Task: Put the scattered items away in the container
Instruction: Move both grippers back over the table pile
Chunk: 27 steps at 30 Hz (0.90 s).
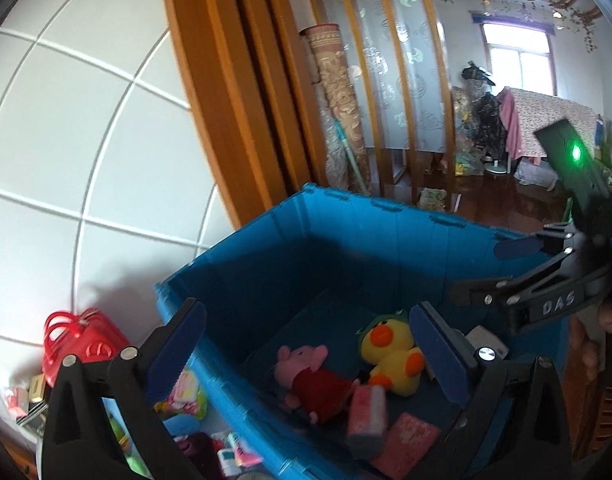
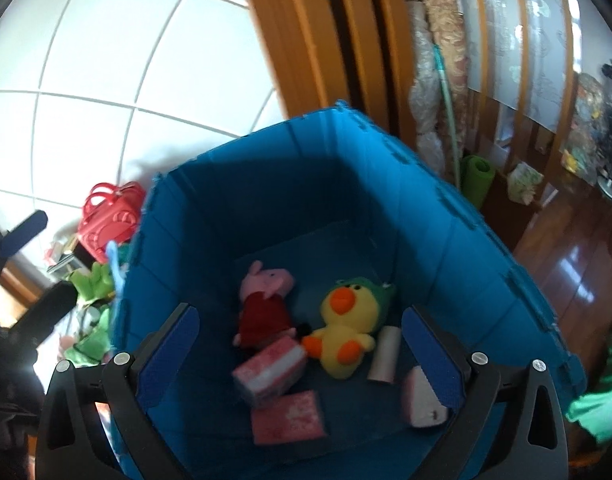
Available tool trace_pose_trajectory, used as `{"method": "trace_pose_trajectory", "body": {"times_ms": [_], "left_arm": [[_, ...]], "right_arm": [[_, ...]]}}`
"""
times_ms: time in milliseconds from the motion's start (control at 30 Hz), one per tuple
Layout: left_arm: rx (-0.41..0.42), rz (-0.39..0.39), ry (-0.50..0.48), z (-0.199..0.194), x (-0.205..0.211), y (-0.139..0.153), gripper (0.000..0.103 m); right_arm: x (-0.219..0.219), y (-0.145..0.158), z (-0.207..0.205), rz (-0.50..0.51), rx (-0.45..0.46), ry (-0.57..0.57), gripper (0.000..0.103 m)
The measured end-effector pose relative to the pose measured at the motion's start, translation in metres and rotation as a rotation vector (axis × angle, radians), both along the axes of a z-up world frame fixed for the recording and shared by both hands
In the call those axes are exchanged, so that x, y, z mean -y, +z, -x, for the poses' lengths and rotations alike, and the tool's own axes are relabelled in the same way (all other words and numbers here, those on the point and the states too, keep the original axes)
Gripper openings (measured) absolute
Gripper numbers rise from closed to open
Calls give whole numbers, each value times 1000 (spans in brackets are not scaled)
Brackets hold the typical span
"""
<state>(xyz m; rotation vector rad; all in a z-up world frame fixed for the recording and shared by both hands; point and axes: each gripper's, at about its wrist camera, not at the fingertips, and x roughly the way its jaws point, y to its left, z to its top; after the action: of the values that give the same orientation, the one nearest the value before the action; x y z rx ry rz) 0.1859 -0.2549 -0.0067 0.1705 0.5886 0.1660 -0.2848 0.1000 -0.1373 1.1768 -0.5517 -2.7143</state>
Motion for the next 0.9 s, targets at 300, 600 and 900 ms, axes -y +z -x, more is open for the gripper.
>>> {"method": "trace_pose_trajectory", "body": {"times_ms": [300, 600, 900], "left_arm": [[-63, 18, 225, 90, -66, -33, 103], [-190, 37, 424, 222, -145, -100, 103], [-319, 107, 513, 323, -200, -178, 103]], "right_arm": [[96, 25, -4, 15, -66, 223, 103], [234, 31, -36, 8, -61, 418, 103], [345, -16, -57, -103, 37, 499, 103]]}}
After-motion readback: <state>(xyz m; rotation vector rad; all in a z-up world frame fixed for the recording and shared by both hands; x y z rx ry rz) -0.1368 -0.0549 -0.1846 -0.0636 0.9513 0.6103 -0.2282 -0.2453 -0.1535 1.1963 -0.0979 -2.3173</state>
